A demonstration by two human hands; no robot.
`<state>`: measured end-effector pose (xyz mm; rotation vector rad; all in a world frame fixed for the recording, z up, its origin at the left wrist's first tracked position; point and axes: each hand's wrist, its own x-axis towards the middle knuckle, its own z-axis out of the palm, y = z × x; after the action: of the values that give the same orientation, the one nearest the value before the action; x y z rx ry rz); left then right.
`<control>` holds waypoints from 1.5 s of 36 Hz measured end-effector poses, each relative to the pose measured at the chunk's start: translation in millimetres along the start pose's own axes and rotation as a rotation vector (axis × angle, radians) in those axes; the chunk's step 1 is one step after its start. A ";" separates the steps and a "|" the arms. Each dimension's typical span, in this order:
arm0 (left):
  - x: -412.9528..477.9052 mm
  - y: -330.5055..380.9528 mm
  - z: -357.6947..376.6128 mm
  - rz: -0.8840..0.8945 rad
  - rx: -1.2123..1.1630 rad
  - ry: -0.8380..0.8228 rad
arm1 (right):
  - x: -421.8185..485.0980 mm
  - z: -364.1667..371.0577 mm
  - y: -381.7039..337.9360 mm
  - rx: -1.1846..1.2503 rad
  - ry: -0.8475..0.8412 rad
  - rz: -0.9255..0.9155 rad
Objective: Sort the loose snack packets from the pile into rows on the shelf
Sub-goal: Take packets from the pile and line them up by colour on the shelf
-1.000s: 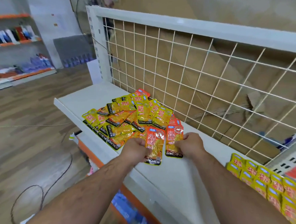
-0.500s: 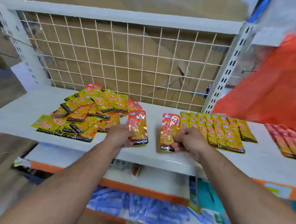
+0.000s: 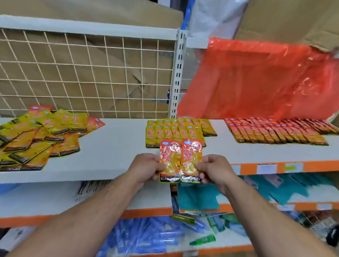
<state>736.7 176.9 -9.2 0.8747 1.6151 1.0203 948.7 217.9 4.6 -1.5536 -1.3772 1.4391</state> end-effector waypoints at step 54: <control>194.8 158.8 577.1 0.075 0.108 -0.257 | 209.0 -537.3 72.5 0.016 0.354 0.091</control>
<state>1257.4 530.5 -19.7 1.0995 1.4381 0.8395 1453.0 506.3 -7.3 -1.7781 -1.0953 1.1511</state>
